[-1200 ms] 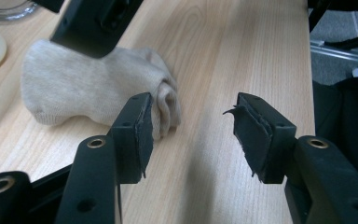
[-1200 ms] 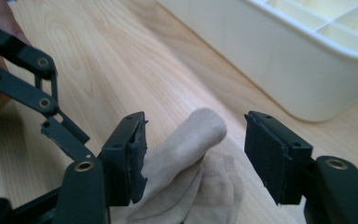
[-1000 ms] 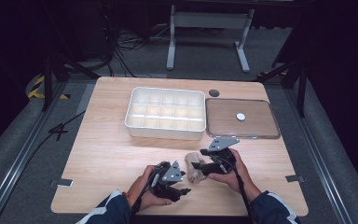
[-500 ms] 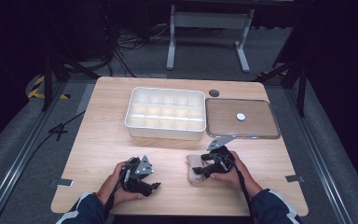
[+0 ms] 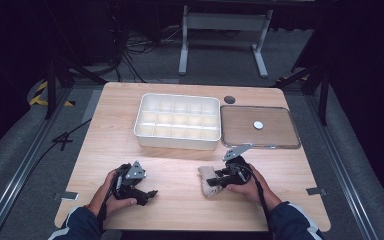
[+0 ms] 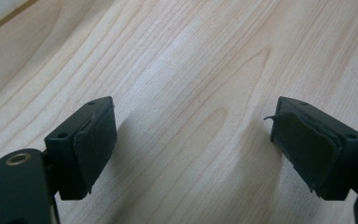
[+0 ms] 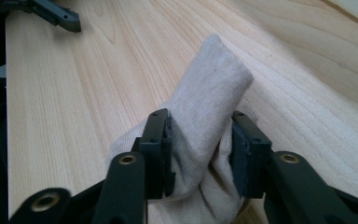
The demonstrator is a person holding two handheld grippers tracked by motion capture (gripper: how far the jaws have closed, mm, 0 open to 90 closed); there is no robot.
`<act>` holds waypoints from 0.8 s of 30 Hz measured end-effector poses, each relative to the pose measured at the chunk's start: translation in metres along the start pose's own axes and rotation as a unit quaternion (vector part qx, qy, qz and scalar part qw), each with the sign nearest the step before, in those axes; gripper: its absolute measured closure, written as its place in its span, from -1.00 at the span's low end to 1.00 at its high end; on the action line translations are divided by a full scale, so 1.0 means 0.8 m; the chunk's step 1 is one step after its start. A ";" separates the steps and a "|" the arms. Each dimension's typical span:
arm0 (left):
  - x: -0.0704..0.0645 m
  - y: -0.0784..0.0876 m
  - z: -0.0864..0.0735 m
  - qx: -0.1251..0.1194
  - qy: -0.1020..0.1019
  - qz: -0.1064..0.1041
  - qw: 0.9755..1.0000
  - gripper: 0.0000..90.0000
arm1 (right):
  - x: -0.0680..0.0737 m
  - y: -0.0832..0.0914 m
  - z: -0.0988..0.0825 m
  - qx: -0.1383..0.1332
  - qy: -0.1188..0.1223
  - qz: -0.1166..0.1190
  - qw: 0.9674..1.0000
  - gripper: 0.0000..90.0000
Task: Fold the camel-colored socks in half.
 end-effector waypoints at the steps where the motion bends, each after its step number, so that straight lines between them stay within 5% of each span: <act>1: 0.000 0.000 0.000 0.003 0.001 0.003 1.000 -0.68 | 0.001 0.001 0.000 0.000 0.002 -0.002 1.000 0.46; 11: 0.000 -0.006 0.002 -0.025 -0.003 -0.003 1.000 -0.77 | 0.010 0.008 0.006 -0.009 0.053 -0.036 0.998 0.57; 24: -0.001 -0.007 0.003 -0.025 0.000 -0.002 1.000 -0.81 | 0.005 0.046 0.024 -0.067 0.060 -0.057 0.994 0.59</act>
Point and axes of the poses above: each handheld gripper's, and its own axes: y roughly backward along the jaws, z roughly out of its top, x roughly to its left, the point moved 10 cm from there along -y, roughly forward along the jaws, and after that the axes turned 6 degrees about -z, right-handed, at the moved point
